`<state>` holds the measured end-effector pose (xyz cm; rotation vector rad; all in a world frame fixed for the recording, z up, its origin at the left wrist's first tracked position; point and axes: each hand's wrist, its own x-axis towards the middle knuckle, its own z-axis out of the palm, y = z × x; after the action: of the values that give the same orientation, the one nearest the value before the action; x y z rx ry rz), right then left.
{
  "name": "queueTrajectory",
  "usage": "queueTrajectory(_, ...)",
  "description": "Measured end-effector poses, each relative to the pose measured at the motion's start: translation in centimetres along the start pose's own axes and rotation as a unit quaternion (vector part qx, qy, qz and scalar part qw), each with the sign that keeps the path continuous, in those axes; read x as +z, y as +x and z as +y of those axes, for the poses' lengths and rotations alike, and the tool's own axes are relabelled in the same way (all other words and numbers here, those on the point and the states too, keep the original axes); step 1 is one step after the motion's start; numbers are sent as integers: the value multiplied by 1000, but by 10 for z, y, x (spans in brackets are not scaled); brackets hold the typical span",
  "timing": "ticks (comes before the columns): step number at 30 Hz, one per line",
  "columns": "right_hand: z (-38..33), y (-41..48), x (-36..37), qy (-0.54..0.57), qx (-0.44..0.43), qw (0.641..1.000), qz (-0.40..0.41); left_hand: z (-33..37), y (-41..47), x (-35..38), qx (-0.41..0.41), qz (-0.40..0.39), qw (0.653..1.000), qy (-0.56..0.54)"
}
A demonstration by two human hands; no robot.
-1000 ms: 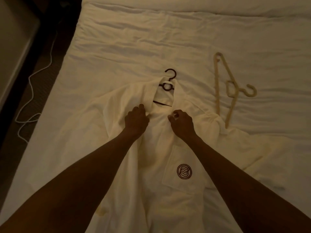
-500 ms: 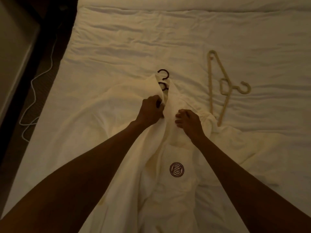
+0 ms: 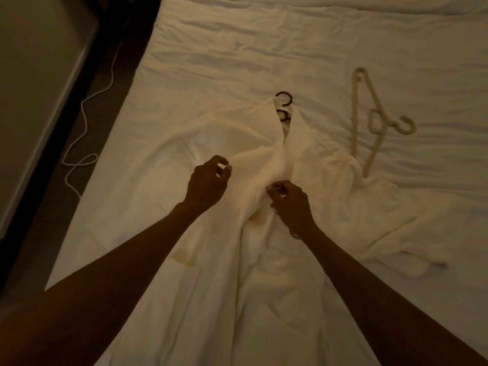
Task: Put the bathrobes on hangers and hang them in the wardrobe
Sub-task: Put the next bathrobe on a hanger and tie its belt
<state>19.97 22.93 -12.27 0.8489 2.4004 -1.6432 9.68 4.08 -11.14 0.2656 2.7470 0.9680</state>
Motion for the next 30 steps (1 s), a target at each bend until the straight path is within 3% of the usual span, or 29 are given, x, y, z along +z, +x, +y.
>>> queueTrajectory(3, -6, -18, 27, -44, 30, 998, 26, -38, -29, -28, -34, 26, 999, 24)
queueTrajectory(8, -24, -35, 53, 47, 133, 989, 33, -83, -58, -64, -65, 30, 997, 29)
queueTrajectory(15, -28, -83, 79, -66, 129, 989, -39, -122, -89, -73, -105, -59, 992, 40)
queueTrajectory(17, -27, -96, 83, -129, 108, 986, 14, -127, -96, -74, -86, -60, 993, 49)
queueTrajectory(21, -28, -112, 65, -139, 117, 960, 213, -139, -108, -80, -46, -91, 992, 77)
queueTrajectory(24, -18, -122, 54, -186, 158, 937, 251, -146, -113, -87, -39, -122, 987, 95)
queueTrajectory(26, -15, -128, 63, -240, 139, 924, 262, -148, -115, -88, -46, -131, 987, 82)
queueTrajectory(28, -19, -136, 86, -292, 61, 914, 273, -152, -119, -89, -66, -164, 983, 55)
queueTrajectory(30, -27, -143, 116, -277, -24, 931, 239, -161, -125, -88, -99, -206, 973, -3)
